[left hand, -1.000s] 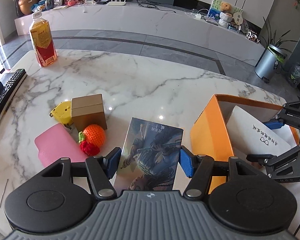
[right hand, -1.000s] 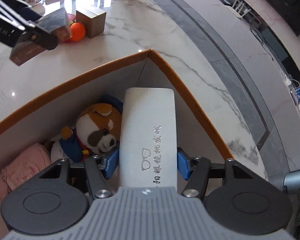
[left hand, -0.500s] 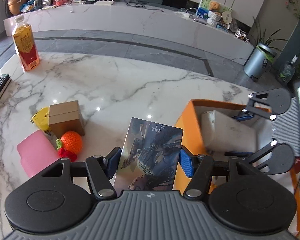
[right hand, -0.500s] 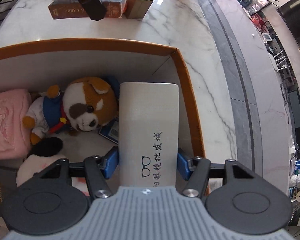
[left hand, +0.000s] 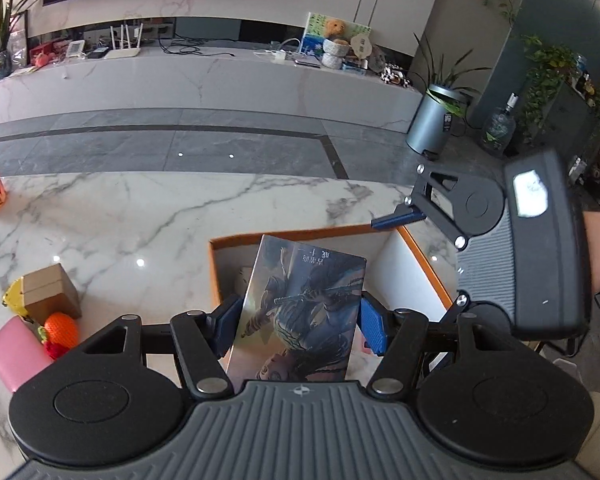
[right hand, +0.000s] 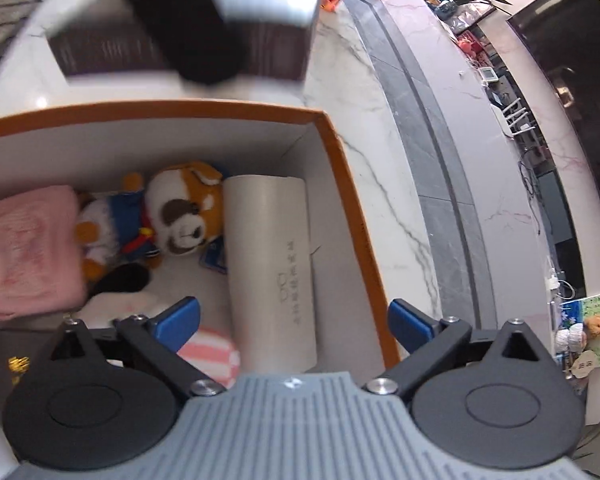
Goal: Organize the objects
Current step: 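Lower the glasses case into the box and open the right tool, then lower the photo card into the box beside the white plush and open the left tool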
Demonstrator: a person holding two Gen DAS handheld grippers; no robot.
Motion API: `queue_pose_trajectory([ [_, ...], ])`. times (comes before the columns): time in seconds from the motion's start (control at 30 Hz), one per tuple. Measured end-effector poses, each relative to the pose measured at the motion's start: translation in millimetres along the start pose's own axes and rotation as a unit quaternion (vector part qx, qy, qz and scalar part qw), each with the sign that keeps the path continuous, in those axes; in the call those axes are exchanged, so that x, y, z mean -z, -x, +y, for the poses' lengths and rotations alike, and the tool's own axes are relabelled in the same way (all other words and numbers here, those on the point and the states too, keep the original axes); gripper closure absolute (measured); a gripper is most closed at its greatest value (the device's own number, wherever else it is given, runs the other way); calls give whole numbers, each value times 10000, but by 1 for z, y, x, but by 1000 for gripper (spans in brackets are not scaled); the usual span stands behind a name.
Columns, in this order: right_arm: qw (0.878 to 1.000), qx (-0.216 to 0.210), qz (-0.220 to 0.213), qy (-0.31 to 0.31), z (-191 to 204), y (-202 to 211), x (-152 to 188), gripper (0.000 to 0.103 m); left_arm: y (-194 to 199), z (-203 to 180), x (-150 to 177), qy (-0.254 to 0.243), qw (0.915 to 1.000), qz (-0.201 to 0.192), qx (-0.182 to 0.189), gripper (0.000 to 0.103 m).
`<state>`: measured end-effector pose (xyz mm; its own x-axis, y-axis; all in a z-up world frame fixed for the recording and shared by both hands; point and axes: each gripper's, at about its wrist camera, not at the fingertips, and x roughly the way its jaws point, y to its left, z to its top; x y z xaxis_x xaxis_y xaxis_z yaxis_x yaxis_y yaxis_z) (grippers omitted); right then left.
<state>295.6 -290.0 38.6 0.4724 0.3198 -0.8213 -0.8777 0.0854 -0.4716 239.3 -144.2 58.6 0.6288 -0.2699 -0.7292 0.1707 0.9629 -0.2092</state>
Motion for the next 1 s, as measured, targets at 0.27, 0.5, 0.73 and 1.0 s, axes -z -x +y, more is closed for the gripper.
queue_pose_trajectory([
  [0.27,9678,-304,343,-2474,-2,40,19,3,-45,-6,7,-33,9991,413,129,31],
  [0.5,9241,-184,671,-3757,34,39,35,3,-58,-6,15,116,9986,511,101,31],
  [0.73,8834,-352,672,-4625,38,40,40,3,-69,-13,9,426,9972,563,239,31],
  [1.0,8760,-578,819,-4717,48,63,51,3,-93,-51,15,395,9918,929,778,32],
])
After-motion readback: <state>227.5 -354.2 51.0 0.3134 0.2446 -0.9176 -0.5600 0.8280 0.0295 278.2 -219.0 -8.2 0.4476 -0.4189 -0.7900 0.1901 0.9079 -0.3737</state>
